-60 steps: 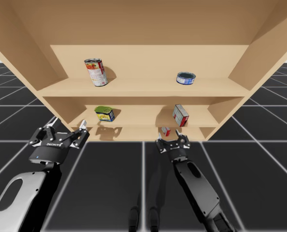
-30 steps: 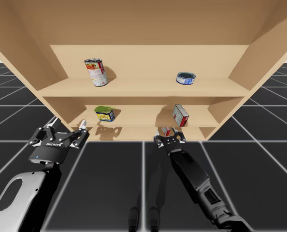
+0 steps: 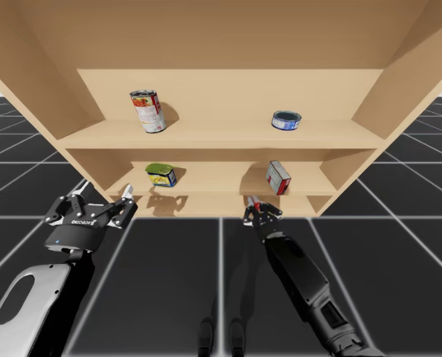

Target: Look through the shelves, find the gelatin box, and take it.

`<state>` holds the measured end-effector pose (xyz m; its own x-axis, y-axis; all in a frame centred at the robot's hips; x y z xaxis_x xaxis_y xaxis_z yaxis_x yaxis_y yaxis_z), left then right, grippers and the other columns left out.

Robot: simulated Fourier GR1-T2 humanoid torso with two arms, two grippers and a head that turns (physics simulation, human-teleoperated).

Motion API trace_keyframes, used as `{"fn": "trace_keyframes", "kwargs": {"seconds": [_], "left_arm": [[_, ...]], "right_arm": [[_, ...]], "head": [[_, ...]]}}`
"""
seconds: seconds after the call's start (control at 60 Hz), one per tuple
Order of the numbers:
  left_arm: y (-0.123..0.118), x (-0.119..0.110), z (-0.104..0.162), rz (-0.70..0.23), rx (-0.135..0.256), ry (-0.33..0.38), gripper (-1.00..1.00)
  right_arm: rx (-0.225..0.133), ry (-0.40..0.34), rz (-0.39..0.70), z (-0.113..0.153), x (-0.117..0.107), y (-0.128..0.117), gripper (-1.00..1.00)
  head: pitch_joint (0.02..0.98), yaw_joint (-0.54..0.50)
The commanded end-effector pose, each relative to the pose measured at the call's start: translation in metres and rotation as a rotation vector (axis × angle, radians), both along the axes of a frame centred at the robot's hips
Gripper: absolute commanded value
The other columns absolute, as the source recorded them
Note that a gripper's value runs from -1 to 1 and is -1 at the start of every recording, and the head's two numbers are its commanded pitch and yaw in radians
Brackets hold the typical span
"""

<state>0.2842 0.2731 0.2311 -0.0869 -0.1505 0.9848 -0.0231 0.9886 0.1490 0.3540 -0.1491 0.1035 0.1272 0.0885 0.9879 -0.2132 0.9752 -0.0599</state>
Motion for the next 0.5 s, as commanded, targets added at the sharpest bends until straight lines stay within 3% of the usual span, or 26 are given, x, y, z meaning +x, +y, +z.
{"fn": "trace_keyframes", "kwargs": {"seconds": [0.017,0.15,0.45,0.5], "left_arm": [[0.000,0.000,0.000,0.001,0.000,0.000,-1.00],[0.000,0.000,0.000,0.002,0.000,0.000,-1.00],[-0.001,0.001,0.000,0.004,0.002,0.001,-1.00],[-0.001,0.000,0.000,0.004,0.002,0.001,-1.00]], "right_arm": [[0.006,-0.029,-0.063,0.012,-0.007,-0.013,1.00],[-0.003,-0.051,-0.061,0.020,-0.030,-0.024,1.00],[0.017,-0.046,-0.071,0.035,-0.075,-0.049,1.00],[0.004,-0.048,-0.061,0.037,-0.085,-0.052,1.00]], "head": [[0.709,-0.23],[0.707,-0.23],[0.707,-0.24],[0.706,-0.24]]}}
